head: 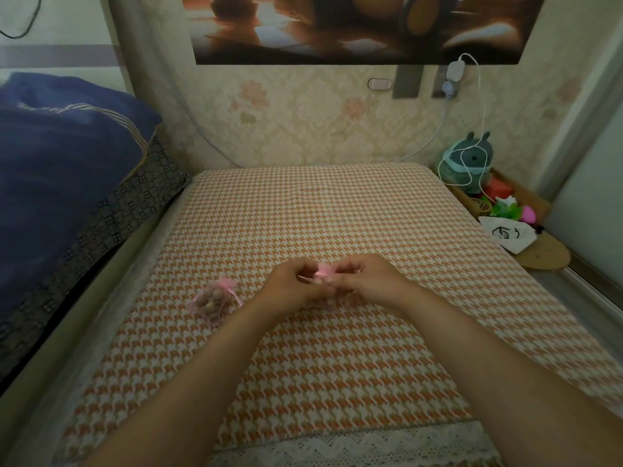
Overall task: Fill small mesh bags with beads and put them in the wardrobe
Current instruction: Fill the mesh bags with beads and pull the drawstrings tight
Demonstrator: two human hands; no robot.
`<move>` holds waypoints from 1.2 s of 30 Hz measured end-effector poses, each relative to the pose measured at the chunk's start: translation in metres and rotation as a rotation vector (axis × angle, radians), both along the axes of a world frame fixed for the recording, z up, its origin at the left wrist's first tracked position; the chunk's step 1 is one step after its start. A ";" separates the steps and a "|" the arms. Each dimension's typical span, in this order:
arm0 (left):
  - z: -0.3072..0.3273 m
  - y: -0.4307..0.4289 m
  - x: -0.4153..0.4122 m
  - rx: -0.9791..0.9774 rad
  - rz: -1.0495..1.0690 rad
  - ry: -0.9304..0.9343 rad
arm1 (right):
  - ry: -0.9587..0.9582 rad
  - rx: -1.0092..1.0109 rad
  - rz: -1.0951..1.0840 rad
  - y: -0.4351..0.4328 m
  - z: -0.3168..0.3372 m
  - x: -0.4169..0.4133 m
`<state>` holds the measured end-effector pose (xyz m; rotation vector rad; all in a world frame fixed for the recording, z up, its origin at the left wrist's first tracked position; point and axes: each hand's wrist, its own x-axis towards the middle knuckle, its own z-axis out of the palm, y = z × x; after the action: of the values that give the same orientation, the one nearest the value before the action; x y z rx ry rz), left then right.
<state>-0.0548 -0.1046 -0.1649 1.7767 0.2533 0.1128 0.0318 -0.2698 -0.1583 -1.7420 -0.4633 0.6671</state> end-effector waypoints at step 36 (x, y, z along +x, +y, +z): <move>0.002 0.047 -0.009 0.427 -0.054 0.074 | -0.170 -0.303 -0.064 -0.033 0.006 0.013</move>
<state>-0.0640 -0.0580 -0.1626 2.2137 0.2467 0.0648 0.0445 -0.3028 -0.1526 -2.1027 -0.4380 0.5673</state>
